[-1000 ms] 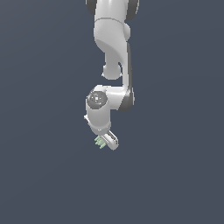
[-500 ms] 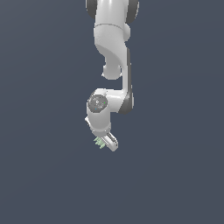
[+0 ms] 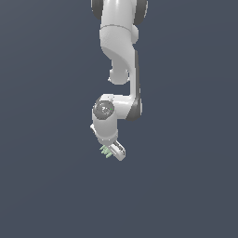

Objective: Pick up the object and move it to a goal position.

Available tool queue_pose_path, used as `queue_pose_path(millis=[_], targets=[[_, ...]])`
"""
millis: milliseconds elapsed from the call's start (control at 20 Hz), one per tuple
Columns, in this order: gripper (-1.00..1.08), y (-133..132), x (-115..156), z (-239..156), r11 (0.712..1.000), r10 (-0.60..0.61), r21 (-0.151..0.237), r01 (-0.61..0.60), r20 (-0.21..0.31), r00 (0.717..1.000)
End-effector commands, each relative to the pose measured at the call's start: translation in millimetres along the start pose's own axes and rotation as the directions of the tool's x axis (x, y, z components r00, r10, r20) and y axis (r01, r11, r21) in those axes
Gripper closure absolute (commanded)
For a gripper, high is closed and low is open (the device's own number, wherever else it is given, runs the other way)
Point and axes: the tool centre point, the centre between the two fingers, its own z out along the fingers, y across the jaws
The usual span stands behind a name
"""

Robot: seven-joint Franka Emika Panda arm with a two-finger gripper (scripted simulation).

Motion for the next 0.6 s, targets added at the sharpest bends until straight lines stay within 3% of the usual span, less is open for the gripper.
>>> queue_pose_path(millis=[0,550], targets=[[1.08,0,-1,-3,1.000,0.000,0.000,0.000,0.000,1.000],[1.08,11,-18,-46,1.000,0.000,0.001,0.000,0.000,1.000]])
